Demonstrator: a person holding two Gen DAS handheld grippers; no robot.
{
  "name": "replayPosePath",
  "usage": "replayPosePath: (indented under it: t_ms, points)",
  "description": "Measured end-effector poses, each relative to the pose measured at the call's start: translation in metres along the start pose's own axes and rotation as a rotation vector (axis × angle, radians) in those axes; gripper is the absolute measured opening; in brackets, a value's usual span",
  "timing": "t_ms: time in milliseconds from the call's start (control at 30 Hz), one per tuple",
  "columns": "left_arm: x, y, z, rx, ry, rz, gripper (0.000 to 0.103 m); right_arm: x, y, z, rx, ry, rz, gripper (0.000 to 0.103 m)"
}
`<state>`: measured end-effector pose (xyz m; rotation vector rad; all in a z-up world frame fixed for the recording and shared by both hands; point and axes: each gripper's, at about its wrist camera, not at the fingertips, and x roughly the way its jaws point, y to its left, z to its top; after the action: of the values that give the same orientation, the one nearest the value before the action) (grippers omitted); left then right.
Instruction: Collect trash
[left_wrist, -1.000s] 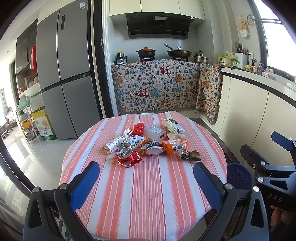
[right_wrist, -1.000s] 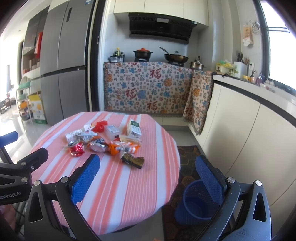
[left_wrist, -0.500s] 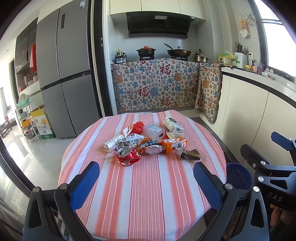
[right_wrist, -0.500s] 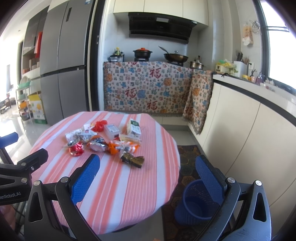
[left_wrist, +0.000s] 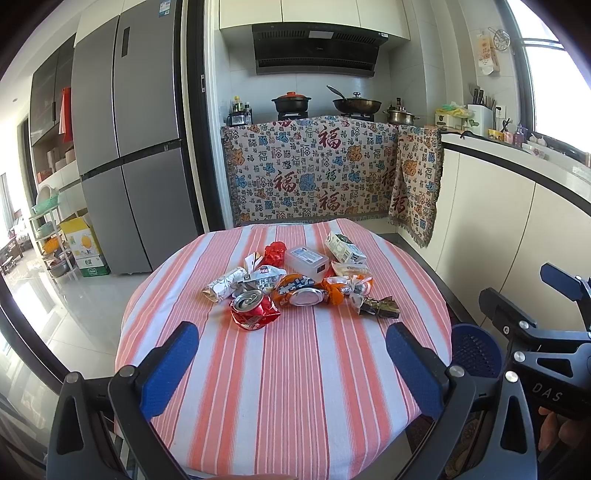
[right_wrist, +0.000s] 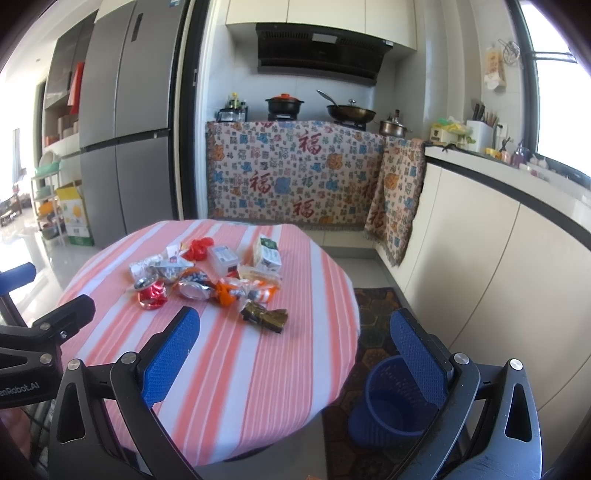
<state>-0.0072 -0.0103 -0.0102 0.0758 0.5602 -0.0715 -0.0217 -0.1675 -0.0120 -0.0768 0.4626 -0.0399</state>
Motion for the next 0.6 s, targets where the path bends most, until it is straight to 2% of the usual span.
replayPosePath:
  t_ms: [167, 300, 433, 600]
  points:
    - [0.004, 0.005, -0.003, -0.01, 0.011, 0.008, 0.103, 0.003, 0.0, -0.003, 0.002, 0.001, 0.001, 0.103]
    - [0.018, 0.014, -0.01, -0.02, 0.04, 0.036, 0.103, 0.012, 0.0, -0.009, 0.022, 0.021, 0.036, 0.103]
    - [0.047, 0.026, -0.023, -0.036, 0.1, 0.082, 0.103, 0.029, 0.003, -0.021, 0.041, 0.06, 0.071, 0.103]
    - [0.089, 0.038, -0.046, -0.05, 0.195, 0.098, 0.103, 0.059, 0.011, -0.036, 0.052, 0.145, 0.092, 0.103]
